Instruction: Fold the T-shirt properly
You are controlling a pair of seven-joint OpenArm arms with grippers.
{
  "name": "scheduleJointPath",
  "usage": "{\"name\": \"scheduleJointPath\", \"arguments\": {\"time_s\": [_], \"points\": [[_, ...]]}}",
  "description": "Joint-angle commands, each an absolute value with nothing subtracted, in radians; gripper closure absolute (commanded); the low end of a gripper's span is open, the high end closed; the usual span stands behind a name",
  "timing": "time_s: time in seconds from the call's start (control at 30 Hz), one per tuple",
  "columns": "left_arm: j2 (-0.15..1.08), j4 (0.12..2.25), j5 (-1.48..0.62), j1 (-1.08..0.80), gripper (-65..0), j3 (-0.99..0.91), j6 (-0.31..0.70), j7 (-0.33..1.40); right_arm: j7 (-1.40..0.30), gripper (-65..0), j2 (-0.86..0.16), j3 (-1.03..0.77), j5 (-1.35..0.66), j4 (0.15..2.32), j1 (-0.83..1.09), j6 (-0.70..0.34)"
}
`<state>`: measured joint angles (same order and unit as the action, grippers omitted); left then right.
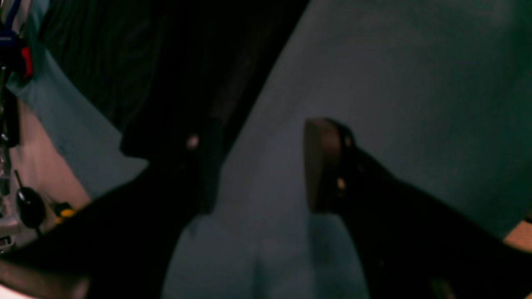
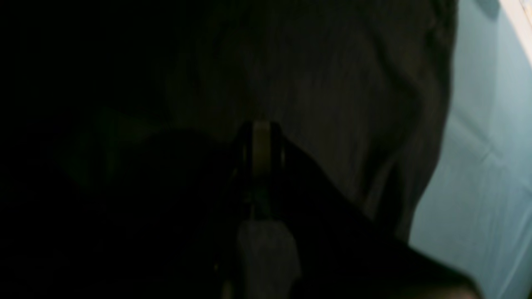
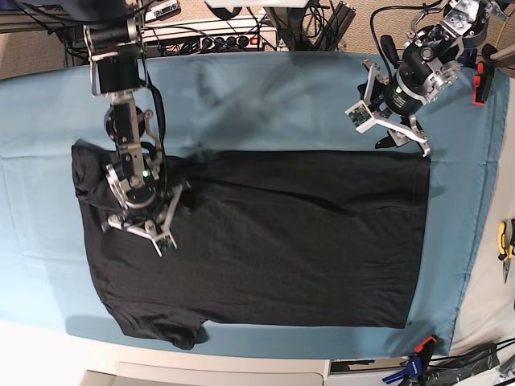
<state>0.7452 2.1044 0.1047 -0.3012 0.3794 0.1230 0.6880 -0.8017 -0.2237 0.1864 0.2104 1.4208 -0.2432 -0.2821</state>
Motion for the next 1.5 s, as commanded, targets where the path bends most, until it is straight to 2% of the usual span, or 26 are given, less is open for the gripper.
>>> {"name": "scheduleJointPath", "arguments": {"time_s": [0.0,0.13,0.3,0.47,0.73,1.1,1.47], "points": [[0.757,2.121,0.113,-0.296,-32.2,0.373,0.112,0.672,-0.771,0.0,-0.223,0.182,0.217,1.438,-0.286,-0.263],[0.757,2.121,0.113,-0.296,-32.2,0.373,0.112,0.672,-0.766,0.0,-0.204,0.182,0.218,1.438,-0.337,-0.196],[0.757,2.121,0.113,-0.296,-32.2,0.373,0.111,0.673,-0.860,0.0,-0.205,0.183,0.216,1.444,-0.368,-0.192],[0.756,2.121,0.127,-0.296,-32.2,0.373,0.111,0.672,-1.105,0.0,-0.205,0.183,0.120,1.523,-0.355,-0.288],[0.757,2.121,0.128,-0.297,-32.2,0.373,0.101,0.673,-1.202,0.0,-0.205,0.183,0.112,1.571,-0.287,-0.310],[0.757,2.121,0.127,-0.296,-32.2,0.373,0.101,0.673,-1.168,0.0,-0.204,0.183,0.094,1.791,-0.112,-0.313],[0.756,2.121,0.127,-0.296,-32.2,0.373,0.101,0.672,-1.126,0.0,-0.205,0.182,0.107,1.697,-0.101,-0.314]]}}
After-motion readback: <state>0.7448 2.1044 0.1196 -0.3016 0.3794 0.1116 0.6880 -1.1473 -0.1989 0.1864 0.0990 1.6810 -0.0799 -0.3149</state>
